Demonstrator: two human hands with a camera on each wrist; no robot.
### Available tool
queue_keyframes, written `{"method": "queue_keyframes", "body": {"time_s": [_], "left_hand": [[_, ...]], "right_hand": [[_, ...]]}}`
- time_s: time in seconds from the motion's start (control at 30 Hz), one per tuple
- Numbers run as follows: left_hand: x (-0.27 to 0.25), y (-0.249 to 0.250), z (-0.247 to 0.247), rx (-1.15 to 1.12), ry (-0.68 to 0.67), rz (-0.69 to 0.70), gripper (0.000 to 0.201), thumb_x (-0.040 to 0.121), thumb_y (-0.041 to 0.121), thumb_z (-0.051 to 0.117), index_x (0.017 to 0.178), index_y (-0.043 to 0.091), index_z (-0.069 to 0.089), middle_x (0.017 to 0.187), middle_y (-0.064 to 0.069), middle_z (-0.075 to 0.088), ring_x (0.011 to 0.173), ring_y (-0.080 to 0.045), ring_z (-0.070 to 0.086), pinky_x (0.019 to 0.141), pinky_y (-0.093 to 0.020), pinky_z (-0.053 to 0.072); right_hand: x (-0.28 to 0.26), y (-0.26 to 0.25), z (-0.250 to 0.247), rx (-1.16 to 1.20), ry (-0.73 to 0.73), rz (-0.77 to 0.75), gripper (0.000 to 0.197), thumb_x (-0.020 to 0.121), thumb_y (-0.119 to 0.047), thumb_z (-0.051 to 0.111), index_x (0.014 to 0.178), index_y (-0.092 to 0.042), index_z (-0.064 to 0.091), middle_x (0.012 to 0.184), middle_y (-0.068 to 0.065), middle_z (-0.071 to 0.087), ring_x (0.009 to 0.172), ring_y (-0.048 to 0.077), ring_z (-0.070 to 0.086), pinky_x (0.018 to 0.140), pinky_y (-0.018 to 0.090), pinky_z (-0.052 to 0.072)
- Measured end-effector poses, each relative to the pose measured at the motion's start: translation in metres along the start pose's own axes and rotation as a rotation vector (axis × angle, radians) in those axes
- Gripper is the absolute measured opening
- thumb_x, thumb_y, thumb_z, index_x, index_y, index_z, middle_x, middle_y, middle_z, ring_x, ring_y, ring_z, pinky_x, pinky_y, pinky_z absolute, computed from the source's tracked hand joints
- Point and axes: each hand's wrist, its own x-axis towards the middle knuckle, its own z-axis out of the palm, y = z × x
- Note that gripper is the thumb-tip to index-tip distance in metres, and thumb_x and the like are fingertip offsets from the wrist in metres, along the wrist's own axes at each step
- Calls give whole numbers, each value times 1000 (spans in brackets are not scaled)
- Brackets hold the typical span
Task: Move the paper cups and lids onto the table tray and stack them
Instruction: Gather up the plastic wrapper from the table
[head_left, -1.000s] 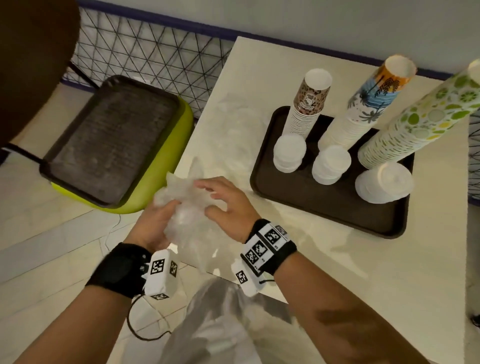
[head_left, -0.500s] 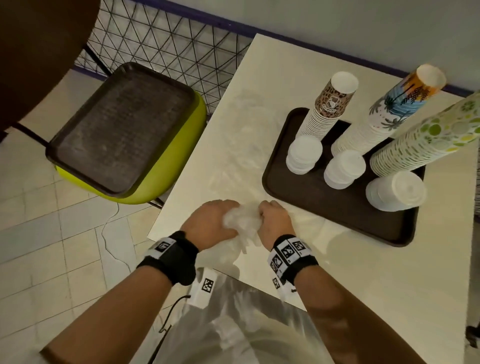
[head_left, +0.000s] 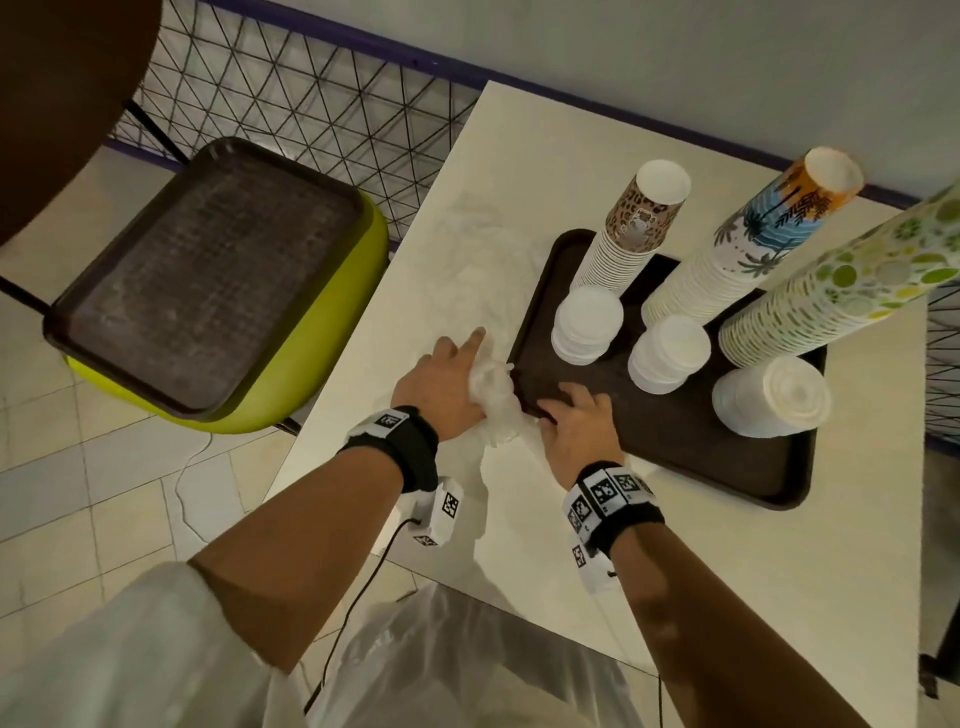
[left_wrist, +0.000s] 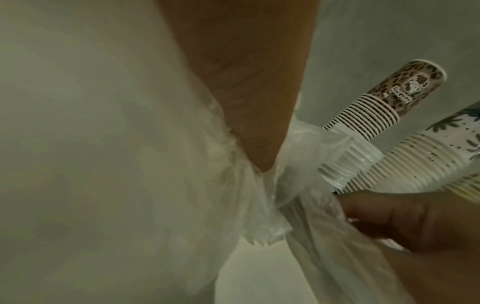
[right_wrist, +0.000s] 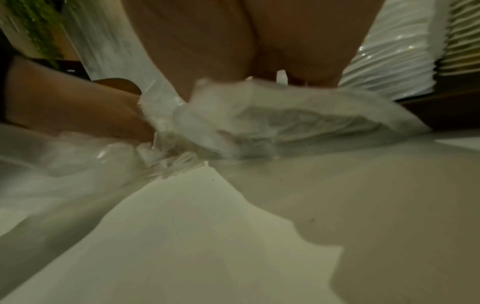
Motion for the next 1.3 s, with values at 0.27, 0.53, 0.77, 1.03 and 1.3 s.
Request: {"method": "queue_keyframes", "body": {"time_s": [0.27, 0.53, 0.77, 1.03, 1.3], "left_hand": [[30, 11, -8, 115, 113, 1, 29, 95, 12, 53, 122, 16, 63, 135, -8, 49, 117, -29, 49, 73, -40, 52], [22, 1, -10, 76, 89, 115, 35, 92, -1, 45, 125, 8, 54, 119, -11, 61, 111, -29, 53, 83, -39, 51], [-13, -11, -30, 8, 99, 65, 42, 83, -6, 46, 121, 9, 57, 105, -10, 66, 99, -30, 54, 78, -41, 49], [-97, -27, -104, -215, 211, 80, 48, 77, -16, 57, 117, 8, 65, 100, -8, 68, 95, -27, 61, 77, -35, 47], [-128, -6, -169, -674, 505, -10, 25, 98, -2, 60, 120, 8, 64, 99, 10, 65, 93, -3, 64, 72, -1, 43]], "right_hand": [[5, 1, -2, -23, -38, 10, 27, 97, -30, 59, 122, -29, 71, 144, 2, 50, 120, 30, 42, 102, 42, 44], [6, -3, -7, 2, -66, 45, 28, 98, -28, 58, 122, -31, 71, 146, 1, 47, 120, 30, 39, 101, 41, 44], [6, -4, -9, -13, -79, 59, 28, 99, -30, 57, 123, -34, 70, 148, -3, 44, 122, 29, 36, 102, 40, 43], [8, -5, -9, -14, -74, 54, 27, 98, -29, 58, 122, -34, 71, 146, -2, 44, 124, 30, 36, 103, 37, 41], [4, -11, -20, -100, -190, -4, 41, 98, -18, 48, 137, -28, 58, 151, 6, 39, 133, 33, 38, 111, 37, 33]]}}
